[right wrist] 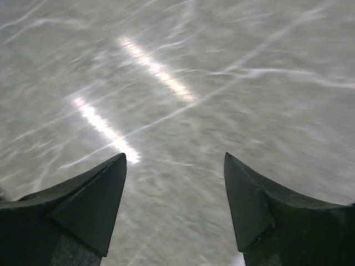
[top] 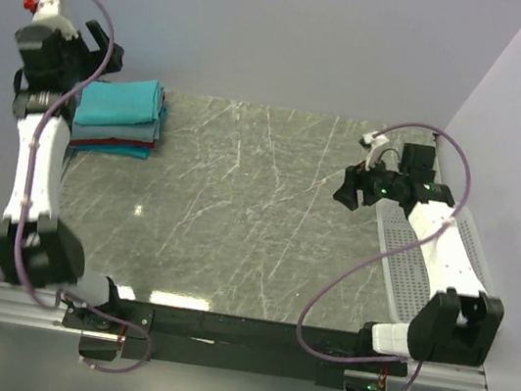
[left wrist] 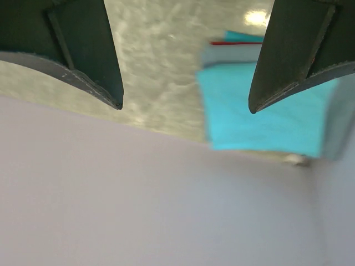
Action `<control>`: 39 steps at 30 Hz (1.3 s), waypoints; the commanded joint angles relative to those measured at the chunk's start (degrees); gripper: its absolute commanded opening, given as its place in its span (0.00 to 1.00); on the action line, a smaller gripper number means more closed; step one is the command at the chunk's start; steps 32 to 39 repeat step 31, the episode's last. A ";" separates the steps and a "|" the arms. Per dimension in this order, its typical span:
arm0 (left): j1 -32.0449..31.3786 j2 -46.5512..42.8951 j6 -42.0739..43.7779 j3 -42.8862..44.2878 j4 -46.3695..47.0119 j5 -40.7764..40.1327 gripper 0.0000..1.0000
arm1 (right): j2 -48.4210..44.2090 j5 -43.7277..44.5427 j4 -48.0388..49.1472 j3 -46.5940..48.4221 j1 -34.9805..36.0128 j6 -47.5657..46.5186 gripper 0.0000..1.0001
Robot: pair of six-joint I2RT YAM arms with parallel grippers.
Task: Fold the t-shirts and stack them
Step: Reset both grippers
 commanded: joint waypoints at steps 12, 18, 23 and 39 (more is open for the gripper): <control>-13.53 -46.74 4.57 -41.74 -4.52 8.17 1.00 | -41.57 45.25 20.85 -19.01 -3.38 21.07 0.96; -15.21 -58.12 3.08 -49.14 -5.83 6.15 1.00 | -51.25 52.40 17.70 -21.83 -3.38 24.88 0.96; -16.36 -61.82 2.64 -50.72 -6.27 6.67 0.99 | -54.15 55.21 13.21 -21.74 -3.47 27.96 0.96; -18.64 -62.52 2.46 -51.77 -6.19 6.14 1.00 | -55.29 56.37 16.45 -24.55 -3.47 26.21 0.96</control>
